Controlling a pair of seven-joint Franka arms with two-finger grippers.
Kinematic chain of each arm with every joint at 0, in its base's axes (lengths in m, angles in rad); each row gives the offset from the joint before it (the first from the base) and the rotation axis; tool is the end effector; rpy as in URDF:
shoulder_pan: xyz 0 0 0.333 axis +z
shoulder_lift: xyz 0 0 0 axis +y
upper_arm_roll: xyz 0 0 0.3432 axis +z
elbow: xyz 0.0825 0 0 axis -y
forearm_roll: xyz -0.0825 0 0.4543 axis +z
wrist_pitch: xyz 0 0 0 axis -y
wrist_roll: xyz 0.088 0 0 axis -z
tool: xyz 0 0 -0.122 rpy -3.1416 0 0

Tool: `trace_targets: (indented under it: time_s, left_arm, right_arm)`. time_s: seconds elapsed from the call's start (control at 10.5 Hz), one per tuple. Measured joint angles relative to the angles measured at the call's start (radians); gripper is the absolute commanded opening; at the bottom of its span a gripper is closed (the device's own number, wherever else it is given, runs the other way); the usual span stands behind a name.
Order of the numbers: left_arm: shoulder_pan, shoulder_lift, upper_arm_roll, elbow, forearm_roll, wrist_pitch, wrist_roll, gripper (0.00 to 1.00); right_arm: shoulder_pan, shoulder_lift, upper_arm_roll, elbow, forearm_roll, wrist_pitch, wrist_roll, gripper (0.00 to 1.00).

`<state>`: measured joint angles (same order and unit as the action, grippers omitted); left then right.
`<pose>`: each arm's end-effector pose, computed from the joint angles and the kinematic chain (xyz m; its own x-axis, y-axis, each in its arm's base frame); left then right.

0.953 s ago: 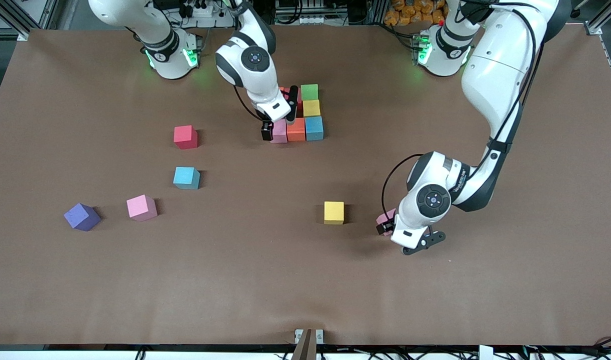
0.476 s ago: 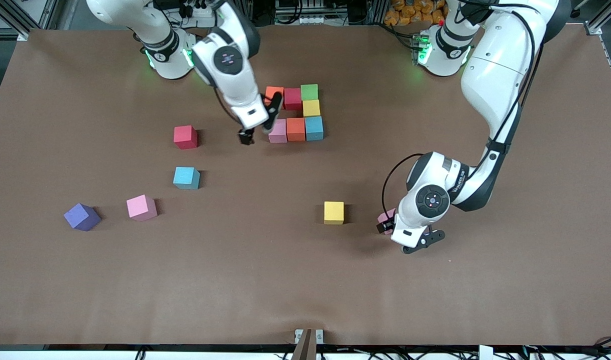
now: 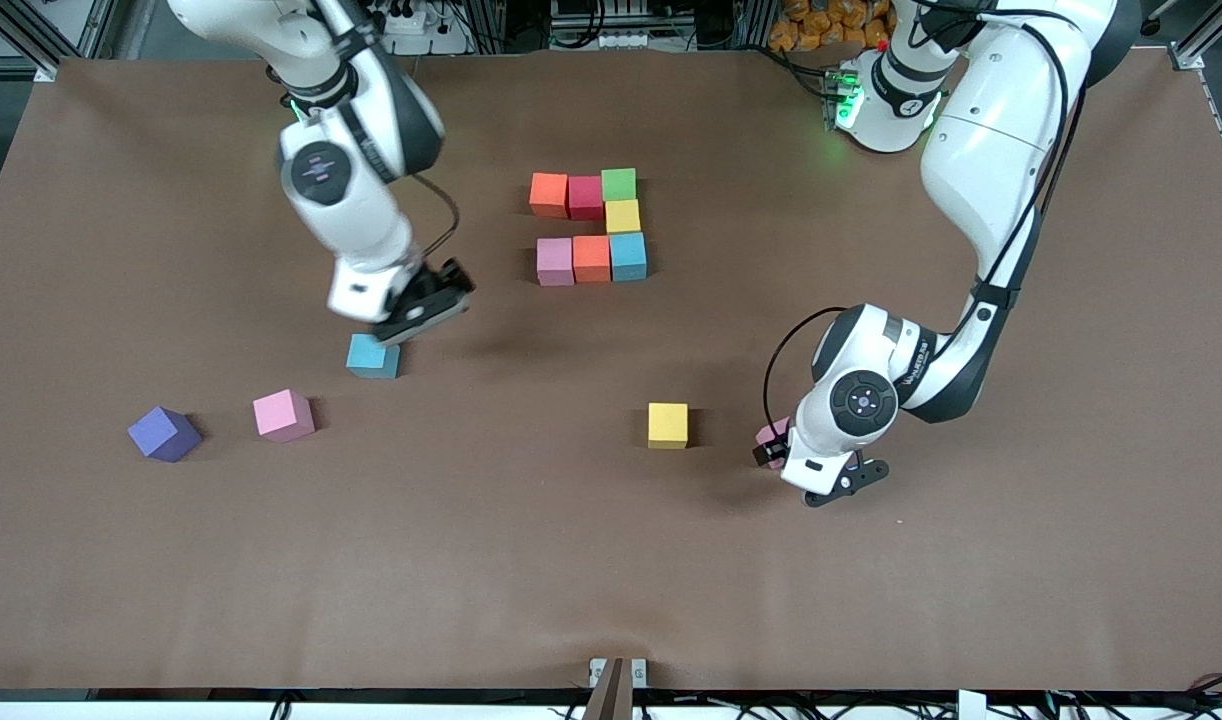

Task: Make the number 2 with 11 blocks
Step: 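Move the right gripper to the loose cyan cube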

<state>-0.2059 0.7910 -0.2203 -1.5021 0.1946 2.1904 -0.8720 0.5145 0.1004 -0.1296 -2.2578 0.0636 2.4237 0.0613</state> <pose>0.7186 -0.2916 0.1577 0.9253 0.3748 -0.0573 0.3718 -0.9266 -0.0564 0.5479 0.2227 0.2871 0.9599 0.2729 0.0637 0.2755 -0.9606 -0.0359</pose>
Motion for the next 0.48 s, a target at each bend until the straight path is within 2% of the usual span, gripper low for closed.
trace_targets:
  time_s: [0.29,0.48]
  left_arm:
    - [0.000,0.001,0.000,0.000,0.000,0.000,0.000,1.00]
    - [0.000,0.001,0.000,0.000,0.000,0.000,0.000,1.00]
  right_arm:
    - [-0.169,0.029,-0.002,-0.004,0.001,-0.058,0.076,1.00]
    - [-0.190,0.071,-0.001,-0.005,0.001,-0.087,0.145,1.00]
